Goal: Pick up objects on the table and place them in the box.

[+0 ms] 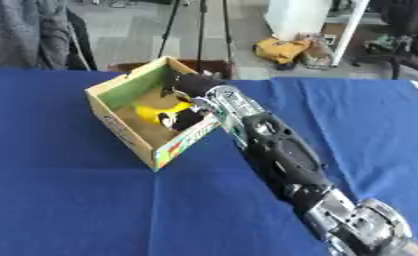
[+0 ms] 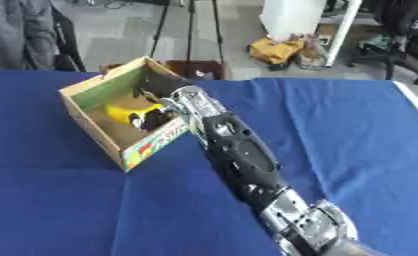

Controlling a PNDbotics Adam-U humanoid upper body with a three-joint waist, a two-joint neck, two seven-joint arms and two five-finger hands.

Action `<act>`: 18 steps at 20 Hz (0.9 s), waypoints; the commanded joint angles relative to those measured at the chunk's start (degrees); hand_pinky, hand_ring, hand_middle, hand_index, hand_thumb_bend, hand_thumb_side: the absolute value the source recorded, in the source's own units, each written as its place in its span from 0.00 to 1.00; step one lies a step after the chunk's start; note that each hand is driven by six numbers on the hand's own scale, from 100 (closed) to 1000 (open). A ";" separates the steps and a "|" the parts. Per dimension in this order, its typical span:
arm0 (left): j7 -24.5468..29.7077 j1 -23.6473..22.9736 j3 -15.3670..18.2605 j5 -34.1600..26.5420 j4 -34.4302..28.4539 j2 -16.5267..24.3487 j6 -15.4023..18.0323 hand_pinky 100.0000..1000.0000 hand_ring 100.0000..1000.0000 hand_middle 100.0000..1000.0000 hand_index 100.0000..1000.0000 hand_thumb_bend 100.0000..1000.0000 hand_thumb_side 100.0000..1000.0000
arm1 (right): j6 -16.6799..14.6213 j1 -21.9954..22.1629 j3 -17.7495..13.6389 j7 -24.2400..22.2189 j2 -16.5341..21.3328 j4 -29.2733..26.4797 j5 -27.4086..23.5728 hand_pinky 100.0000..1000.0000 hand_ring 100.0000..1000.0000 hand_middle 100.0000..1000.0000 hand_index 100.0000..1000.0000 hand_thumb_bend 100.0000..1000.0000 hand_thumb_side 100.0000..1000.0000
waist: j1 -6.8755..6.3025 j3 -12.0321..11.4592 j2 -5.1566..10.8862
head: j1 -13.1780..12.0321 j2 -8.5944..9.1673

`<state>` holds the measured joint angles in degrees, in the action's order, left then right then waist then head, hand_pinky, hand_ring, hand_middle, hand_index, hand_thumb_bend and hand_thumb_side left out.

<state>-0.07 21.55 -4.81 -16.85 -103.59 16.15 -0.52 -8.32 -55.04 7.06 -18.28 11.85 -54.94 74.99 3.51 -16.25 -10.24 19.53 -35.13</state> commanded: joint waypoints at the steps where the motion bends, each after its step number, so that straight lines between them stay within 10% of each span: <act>1: 0.05 0.85 -0.12 -0.11 -1.18 0.86 -0.01 0.54 0.56 0.62 0.69 0.54 1.00 | 2.29 -0.85 -0.52 4.02 0.44 -0.87 2.82 0.70 0.81 0.85 0.90 0.52 0.73 | -0.42 0.17 0.74 | 0.12 1.03; 10: -0.87 -0.20 0.82 0.20 -0.97 1.54 0.13 0.54 0.56 0.62 0.69 0.54 1.00 | 3.23 0.51 0.29 11.94 3.64 -6.61 -2.95 0.66 0.75 0.76 0.87 0.28 0.67 | -0.66 3.56 1.24 | -2.30 0.47; 18: -1.92 -1.75 1.78 0.65 -0.44 2.12 0.41 0.54 0.56 0.62 0.69 0.54 1.00 | 4.61 7.52 1.83 18.13 12.76 -21.95 -30.07 0.59 0.65 0.61 0.80 0.13 0.64 | -1.24 8.61 1.80 | -6.48 -0.29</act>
<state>-1.61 19.37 -3.65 -16.51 -103.48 16.79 -0.22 -3.89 -46.73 8.81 -1.24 21.61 -73.34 49.30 2.47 -7.34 -9.50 13.72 -35.22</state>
